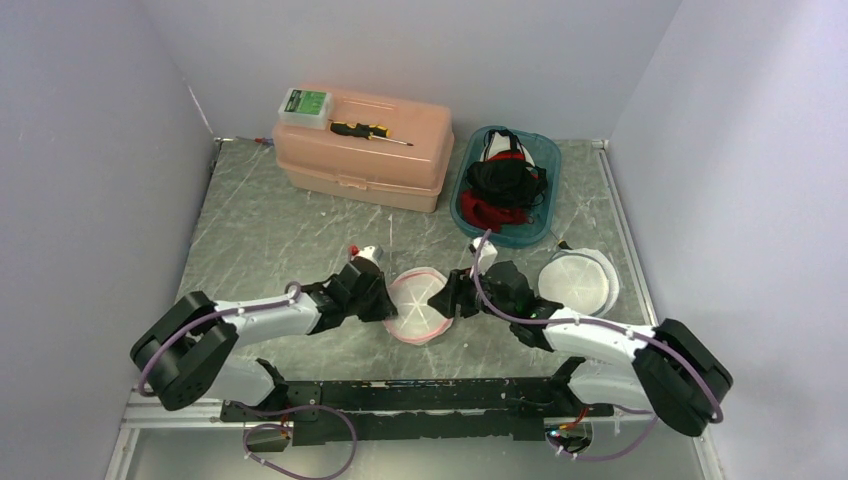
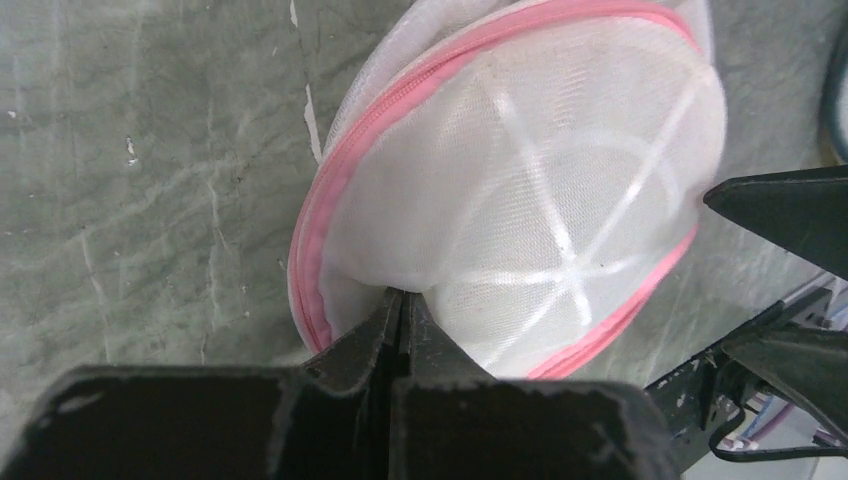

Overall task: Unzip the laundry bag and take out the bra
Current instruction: Close the laundry bag at the center of the board.

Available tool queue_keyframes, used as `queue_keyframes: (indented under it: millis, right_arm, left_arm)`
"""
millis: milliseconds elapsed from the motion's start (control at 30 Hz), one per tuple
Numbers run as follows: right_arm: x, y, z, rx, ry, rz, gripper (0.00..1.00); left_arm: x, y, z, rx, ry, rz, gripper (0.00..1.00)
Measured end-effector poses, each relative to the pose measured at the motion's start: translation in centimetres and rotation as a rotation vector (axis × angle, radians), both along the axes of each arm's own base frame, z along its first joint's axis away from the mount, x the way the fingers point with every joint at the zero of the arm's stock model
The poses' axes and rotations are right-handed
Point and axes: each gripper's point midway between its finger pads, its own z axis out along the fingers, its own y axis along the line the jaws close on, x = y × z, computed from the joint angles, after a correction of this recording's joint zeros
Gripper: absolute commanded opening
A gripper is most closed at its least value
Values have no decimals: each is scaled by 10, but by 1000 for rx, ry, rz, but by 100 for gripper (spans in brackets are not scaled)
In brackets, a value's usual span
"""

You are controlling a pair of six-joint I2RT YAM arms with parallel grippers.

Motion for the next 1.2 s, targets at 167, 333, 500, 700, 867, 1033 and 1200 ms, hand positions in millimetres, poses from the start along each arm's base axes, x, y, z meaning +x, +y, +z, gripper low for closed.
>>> queue_keyframes:
  millis: [167,333,500,700,867,1033,1200]
  right_arm:
    - [-5,-2,28,19,-41,26,78]
    - [-10,-12,56,47,-104,16,78]
    - [-5,-24,57,63,-127,-27,73]
    - [-13,-36,-5,-3,35,-66,72]
    - [-18,-39,-27,-12,100,-86,72]
    - [-16,-35,-31,14,112,-99,65]
    - [-15,-34,-34,39,117,-111,53]
  left_arm:
    - [-2,2,19,-28,-32,1,16]
    - [-4,6,39,-53,-70,-10,32]
    - [-4,4,54,-92,-113,-19,27]
    - [-7,6,36,-86,-100,-23,26]
    - [-6,6,33,-100,-112,-12,26]
    - [-3,3,34,-112,-121,-9,27]
    - [-2,3,32,-109,-119,-10,27]
